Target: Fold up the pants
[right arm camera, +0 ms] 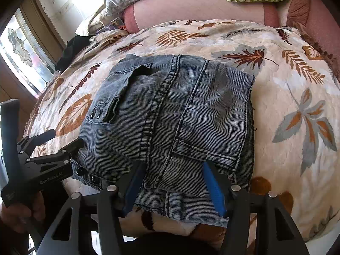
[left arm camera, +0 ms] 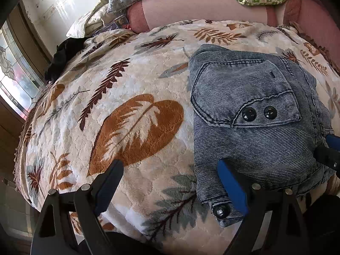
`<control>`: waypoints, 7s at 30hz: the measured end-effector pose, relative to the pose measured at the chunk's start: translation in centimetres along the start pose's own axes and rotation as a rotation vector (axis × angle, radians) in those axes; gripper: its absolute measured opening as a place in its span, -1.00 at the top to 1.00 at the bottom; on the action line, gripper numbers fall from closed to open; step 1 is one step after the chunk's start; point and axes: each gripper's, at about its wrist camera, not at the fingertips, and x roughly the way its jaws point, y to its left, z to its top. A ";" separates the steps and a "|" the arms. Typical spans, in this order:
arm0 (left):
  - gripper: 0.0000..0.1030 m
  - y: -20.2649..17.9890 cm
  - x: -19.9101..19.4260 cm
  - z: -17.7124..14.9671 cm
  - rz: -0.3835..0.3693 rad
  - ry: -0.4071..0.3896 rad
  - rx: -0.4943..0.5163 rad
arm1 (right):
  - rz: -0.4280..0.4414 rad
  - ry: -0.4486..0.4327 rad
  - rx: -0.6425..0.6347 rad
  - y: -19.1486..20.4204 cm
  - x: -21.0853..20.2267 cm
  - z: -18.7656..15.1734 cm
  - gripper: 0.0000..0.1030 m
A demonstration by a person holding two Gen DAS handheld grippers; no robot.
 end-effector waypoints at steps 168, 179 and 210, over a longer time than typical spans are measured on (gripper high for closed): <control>0.31 3.6 1.7 15.5 -0.573 -0.070 -0.094 | 0.171 -0.267 -0.120 0.9 -1.4 12.7 0.52; 0.22 4.8 10.2 14.1 -0.345 0.093 -0.125 | 0.091 -0.085 0.080 -3.7 8.9 15.1 -0.07; -0.21 2.8 0.6 9.1 -0.186 -0.014 -0.029 | 0.046 -0.092 -0.029 0.3 1.7 9.4 0.12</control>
